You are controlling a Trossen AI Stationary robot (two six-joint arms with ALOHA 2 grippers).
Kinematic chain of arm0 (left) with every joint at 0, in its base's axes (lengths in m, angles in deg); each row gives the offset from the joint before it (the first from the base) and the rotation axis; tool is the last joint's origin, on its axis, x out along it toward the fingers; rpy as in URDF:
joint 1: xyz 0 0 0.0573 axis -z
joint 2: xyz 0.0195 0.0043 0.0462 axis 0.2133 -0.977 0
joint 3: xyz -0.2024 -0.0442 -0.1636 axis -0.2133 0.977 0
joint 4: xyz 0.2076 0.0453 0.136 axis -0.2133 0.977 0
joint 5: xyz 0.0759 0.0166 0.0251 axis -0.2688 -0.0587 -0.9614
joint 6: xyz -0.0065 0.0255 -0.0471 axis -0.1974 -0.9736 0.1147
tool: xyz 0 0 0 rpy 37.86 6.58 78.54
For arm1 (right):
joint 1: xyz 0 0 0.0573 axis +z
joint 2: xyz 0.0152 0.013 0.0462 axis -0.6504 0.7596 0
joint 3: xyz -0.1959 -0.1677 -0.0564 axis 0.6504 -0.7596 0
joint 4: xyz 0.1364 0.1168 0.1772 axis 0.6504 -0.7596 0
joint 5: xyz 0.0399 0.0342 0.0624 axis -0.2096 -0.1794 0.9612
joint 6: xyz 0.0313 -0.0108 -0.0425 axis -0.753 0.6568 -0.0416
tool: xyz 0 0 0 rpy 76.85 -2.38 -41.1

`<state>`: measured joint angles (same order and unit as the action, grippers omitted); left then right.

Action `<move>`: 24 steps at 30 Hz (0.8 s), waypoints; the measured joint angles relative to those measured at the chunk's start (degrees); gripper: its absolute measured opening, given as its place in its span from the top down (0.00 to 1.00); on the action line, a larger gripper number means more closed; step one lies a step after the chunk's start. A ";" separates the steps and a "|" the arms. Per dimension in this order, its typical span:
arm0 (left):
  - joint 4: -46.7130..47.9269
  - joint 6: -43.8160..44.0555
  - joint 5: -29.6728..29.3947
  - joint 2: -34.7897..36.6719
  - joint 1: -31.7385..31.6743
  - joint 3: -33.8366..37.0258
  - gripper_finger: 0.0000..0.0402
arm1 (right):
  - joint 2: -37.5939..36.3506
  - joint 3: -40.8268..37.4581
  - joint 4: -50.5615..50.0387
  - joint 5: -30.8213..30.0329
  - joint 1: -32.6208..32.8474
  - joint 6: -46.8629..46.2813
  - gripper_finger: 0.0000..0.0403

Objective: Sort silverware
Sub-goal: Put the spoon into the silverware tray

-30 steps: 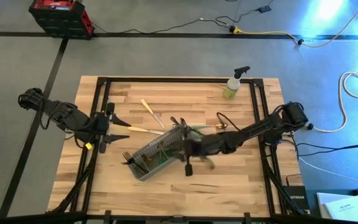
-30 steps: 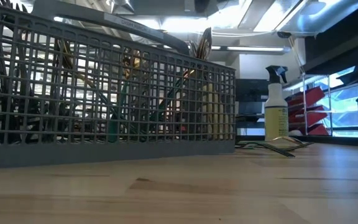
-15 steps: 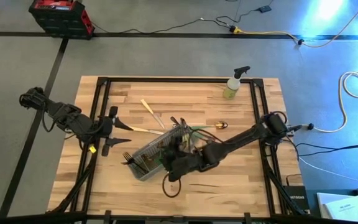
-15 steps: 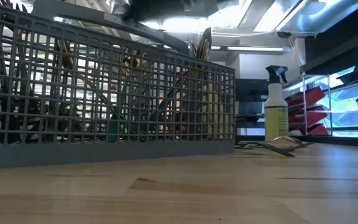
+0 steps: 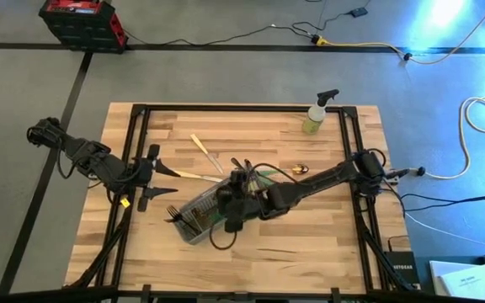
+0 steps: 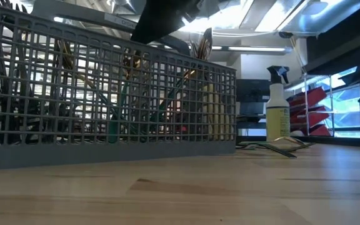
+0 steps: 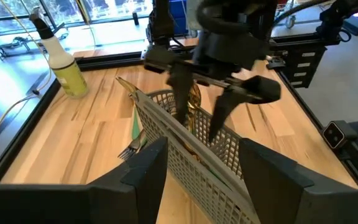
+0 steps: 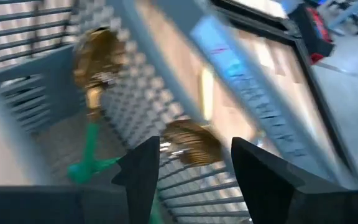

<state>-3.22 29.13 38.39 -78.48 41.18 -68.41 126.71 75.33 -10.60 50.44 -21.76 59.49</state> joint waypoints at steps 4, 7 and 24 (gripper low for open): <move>0.29 0.00 -0.19 0.02 0.00 0.00 0.55 | 0.51 0.00 -0.15 0.56 -0.27 -0.97 0.55; 0.52 0.15 -0.21 0.00 0.00 0.00 0.55 | 1.30 -0.02 -0.20 0.48 -0.59 -0.97 0.55; 0.87 0.18 -0.24 0.00 -0.02 0.00 0.55 | 1.16 -0.04 -1.39 -5.72 0.66 -1.62 0.55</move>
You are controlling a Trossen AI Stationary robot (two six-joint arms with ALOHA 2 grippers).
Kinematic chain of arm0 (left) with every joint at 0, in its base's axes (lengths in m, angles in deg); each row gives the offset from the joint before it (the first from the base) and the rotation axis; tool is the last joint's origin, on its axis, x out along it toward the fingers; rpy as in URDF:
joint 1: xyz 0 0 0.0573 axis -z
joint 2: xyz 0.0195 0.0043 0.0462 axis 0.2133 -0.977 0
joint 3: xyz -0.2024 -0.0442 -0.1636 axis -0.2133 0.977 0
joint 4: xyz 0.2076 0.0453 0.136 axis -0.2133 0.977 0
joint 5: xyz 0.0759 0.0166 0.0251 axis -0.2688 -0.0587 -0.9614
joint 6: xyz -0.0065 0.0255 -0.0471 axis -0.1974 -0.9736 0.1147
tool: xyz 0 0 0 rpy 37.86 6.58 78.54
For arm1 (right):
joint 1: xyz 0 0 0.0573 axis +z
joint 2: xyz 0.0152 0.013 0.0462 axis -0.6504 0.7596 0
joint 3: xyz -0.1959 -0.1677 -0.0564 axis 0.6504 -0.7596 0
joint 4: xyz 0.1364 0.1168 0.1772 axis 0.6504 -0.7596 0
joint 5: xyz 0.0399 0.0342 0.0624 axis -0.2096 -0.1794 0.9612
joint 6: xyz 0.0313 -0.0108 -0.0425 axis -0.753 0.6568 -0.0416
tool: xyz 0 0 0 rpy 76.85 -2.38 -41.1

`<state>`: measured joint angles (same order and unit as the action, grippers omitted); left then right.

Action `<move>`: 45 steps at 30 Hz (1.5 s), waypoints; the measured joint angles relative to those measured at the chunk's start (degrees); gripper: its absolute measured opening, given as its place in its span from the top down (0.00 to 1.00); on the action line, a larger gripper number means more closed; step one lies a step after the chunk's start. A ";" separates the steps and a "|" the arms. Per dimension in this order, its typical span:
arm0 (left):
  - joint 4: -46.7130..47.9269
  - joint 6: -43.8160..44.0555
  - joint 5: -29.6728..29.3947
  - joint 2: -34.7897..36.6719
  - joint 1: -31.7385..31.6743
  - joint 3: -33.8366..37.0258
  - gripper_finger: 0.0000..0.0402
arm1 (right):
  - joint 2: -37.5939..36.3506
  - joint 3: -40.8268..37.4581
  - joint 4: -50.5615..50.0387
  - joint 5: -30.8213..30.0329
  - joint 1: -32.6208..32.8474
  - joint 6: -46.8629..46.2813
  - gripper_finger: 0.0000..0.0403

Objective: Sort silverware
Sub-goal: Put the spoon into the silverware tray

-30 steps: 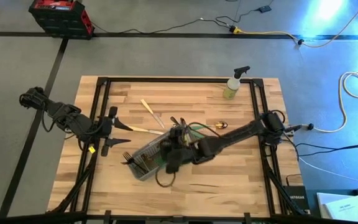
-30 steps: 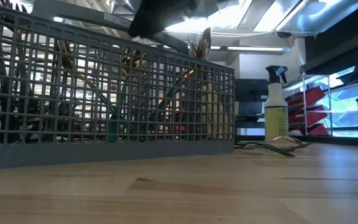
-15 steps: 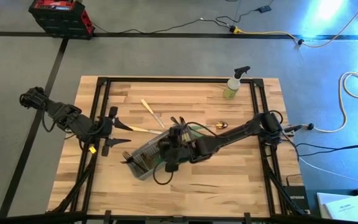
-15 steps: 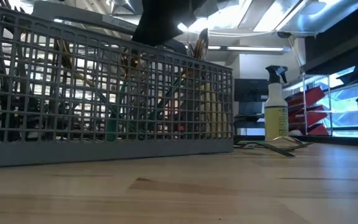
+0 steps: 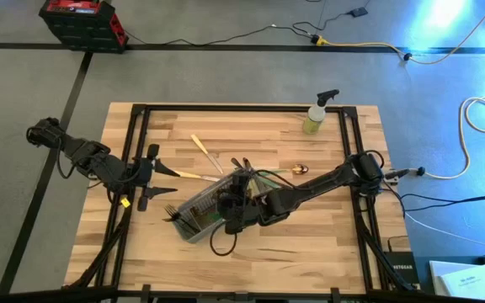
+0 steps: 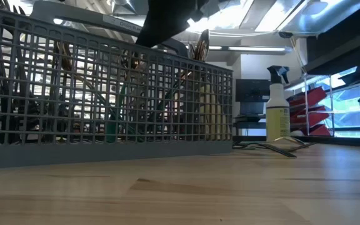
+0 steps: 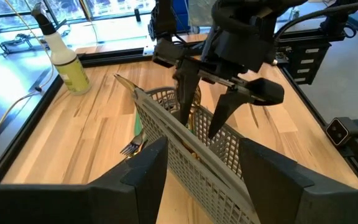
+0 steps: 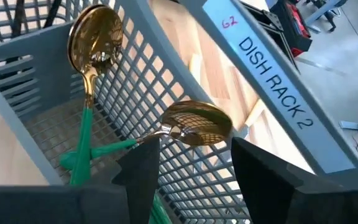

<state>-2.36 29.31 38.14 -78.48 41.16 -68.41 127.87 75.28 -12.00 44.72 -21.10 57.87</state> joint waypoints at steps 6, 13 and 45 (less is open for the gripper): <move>-0.01 0.09 0.01 0.00 0.00 0.00 0.55 | 0.22 0.00 1.08 -0.23 -1.32 0.06 0.55; 0.02 0.06 0.01 0.00 0.00 -0.02 0.55 | 1.11 0.00 5.85 1.94 -1.65 1.90 0.55; 0.39 0.19 0.01 0.00 0.00 -0.04 0.55 | 1.14 0.00 7.76 13.76 -1.50 6.31 0.98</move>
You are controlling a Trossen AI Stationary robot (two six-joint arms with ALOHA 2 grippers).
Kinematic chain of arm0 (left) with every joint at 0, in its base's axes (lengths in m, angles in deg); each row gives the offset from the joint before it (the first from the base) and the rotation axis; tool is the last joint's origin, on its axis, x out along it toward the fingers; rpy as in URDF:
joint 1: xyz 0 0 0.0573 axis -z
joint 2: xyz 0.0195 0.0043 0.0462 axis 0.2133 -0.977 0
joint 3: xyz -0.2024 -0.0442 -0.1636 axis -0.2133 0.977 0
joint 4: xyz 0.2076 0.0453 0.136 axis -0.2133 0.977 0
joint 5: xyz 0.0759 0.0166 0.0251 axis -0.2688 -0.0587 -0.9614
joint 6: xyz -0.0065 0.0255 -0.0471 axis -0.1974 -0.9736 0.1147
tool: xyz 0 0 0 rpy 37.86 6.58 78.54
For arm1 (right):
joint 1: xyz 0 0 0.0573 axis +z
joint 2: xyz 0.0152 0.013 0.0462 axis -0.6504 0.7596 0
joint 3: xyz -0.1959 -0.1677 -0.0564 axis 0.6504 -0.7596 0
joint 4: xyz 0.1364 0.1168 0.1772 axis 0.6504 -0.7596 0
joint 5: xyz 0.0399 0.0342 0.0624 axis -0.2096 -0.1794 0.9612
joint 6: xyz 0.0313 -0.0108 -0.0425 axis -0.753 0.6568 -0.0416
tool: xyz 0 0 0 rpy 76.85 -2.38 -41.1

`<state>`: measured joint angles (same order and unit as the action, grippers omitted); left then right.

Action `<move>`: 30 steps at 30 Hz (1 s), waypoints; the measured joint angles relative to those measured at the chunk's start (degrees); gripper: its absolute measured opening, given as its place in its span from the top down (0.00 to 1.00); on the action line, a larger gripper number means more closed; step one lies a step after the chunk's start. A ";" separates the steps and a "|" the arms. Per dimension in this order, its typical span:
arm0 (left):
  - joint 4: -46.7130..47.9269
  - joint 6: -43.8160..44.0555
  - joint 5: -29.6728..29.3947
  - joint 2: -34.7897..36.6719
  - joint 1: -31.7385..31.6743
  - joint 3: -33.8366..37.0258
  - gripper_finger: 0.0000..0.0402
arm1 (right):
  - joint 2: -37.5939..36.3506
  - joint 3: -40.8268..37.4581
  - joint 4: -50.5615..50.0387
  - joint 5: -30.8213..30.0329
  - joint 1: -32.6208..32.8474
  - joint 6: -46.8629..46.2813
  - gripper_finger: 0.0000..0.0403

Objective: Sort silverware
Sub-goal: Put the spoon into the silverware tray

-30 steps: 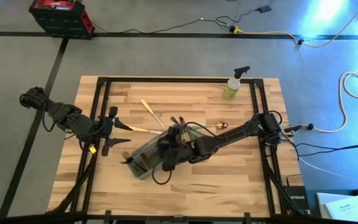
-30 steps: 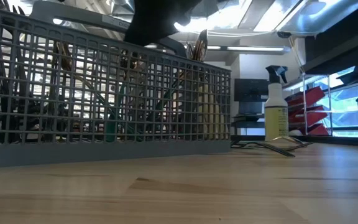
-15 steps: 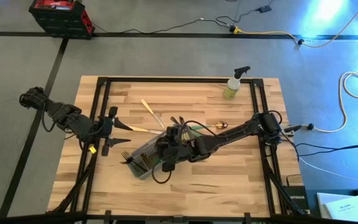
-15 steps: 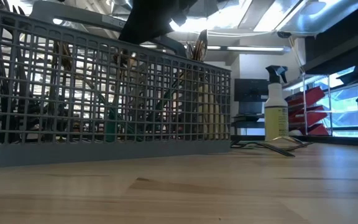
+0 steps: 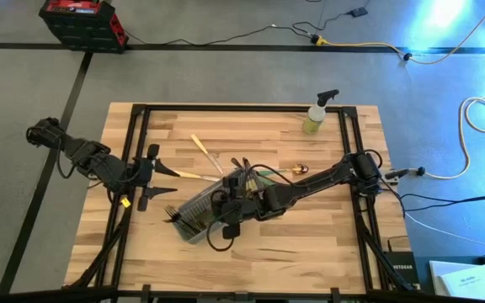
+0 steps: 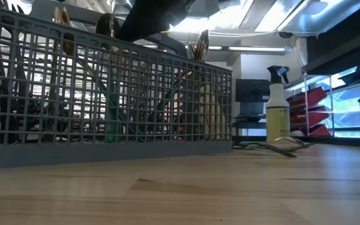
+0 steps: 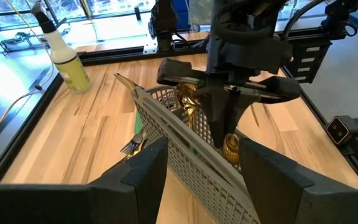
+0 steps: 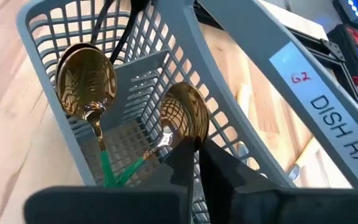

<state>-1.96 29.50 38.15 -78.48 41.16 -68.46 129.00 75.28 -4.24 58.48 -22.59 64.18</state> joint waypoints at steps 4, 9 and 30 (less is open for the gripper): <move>-0.02 -0.15 0.00 0.00 0.00 0.00 0.55 | 0.03 -0.03 2.48 0.99 0.00 1.68 0.98; -0.02 -0.15 0.00 0.00 0.00 0.00 0.55 | 0.04 -0.04 8.73 4.61 0.00 5.11 1.00; 0.10 -0.17 0.00 0.00 0.00 0.00 0.55 | -0.26 1.04 9.86 12.94 0.87 3.28 0.92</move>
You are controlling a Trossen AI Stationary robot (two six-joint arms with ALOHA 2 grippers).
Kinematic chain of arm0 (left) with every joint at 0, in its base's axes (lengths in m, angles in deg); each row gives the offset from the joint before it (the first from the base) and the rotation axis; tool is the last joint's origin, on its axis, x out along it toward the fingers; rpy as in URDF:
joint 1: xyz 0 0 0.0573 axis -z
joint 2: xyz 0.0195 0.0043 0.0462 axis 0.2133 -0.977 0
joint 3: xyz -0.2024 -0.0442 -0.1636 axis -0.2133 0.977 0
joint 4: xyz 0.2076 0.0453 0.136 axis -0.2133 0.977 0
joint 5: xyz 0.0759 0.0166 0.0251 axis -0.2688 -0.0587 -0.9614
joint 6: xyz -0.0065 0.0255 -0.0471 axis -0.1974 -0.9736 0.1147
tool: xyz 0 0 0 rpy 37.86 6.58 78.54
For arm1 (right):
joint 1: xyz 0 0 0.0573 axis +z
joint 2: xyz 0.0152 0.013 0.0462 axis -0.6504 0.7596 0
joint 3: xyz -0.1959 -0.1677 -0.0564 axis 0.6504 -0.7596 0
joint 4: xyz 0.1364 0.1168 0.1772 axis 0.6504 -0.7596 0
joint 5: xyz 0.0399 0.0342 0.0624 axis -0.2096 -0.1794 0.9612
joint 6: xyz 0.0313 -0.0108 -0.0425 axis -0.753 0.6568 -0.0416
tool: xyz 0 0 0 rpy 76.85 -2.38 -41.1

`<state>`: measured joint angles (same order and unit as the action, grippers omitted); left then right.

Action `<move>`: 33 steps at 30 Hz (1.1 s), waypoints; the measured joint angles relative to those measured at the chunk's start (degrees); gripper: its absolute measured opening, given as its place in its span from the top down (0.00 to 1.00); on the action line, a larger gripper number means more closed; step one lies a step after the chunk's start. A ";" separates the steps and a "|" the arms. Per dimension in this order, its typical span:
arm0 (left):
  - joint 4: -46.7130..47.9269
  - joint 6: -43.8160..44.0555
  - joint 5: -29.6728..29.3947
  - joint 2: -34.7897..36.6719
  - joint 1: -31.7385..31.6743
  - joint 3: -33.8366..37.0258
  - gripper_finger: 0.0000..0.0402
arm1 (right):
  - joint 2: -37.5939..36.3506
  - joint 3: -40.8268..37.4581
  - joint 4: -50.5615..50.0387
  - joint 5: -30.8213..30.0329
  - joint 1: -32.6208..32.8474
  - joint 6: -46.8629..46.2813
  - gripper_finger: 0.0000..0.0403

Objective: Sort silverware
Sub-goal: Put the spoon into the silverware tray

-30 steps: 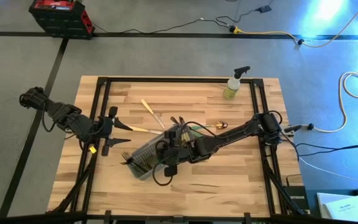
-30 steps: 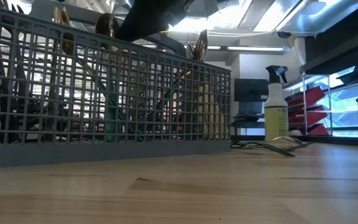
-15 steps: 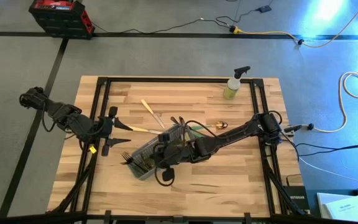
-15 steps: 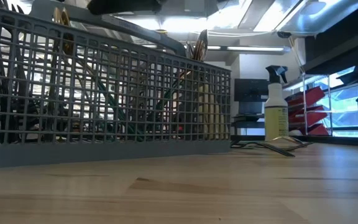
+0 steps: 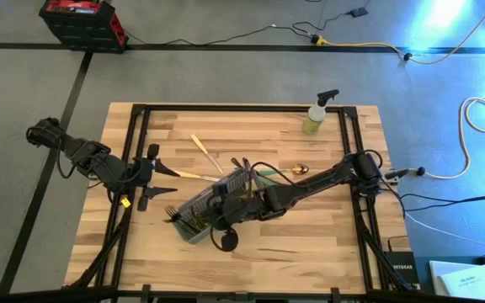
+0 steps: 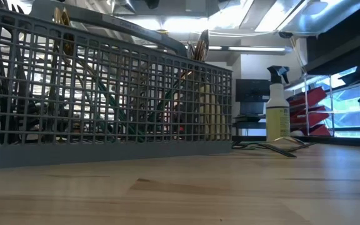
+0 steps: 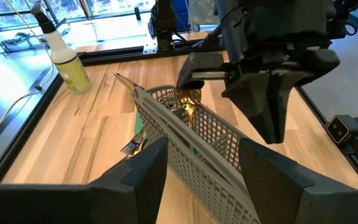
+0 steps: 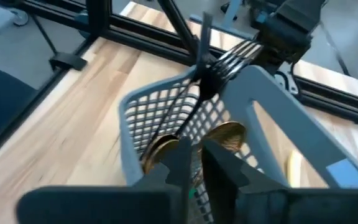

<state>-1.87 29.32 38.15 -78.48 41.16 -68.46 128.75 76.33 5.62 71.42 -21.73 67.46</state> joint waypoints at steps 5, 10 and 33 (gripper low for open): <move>0.87 0.00 0.00 0.00 0.00 0.00 0.55 | -0.53 0.03 -4.58 -3.51 2.81 2.83 0.73; 1.29 0.01 0.00 0.00 0.00 0.00 0.55 | -3.96 5.56 -25.08 -14.39 6.94 2.42 0.64; -0.64 3.67 -1.36 2.69 0.02 6.12 0.55 | -29.36 -37.28 -33.10 -31.71 6.00 -34.42 0.90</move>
<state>-2.51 32.99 36.79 -75.79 41.18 -62.34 99.39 39.04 -27.48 39.71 -15.73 33.04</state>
